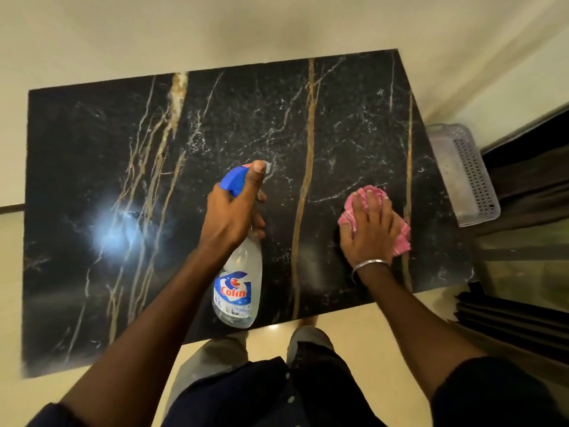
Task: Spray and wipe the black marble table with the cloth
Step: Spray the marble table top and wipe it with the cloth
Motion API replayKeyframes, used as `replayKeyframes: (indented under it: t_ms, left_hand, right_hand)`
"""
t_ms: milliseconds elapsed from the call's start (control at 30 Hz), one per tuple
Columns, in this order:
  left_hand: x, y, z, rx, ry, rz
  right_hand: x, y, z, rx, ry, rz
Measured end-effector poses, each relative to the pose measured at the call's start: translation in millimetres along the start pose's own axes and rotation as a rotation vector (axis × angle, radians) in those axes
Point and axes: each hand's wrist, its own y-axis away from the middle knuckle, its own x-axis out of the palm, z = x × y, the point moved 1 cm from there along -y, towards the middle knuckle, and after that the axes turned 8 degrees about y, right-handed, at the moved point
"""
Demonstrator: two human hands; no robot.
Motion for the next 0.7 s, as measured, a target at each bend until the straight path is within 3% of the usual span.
replayKeyframes:
  t_ms: [233, 467, 600, 700]
  left_hand:
    - [-90, -24, -2, -0.022, -0.034, -0.066]
    - [-186, -50, 7, 0.071, -0.056, -0.203]
    - [-227, -57, 12, 0.105, -0.095, -0.289]
    - [-244, -57, 12, 0.092, -0.12, -0.326]
  right_hand:
    - [-5, -12, 168, -0.202, -0.003, 0.034]
    - [-15, -8, 333, -0.532, -0.044, 0.039]
    - [-18, 15, 411, -0.808, -0.089, 0.061]
    - [-40, 24, 432, -0.663, -0.33, 0.319]
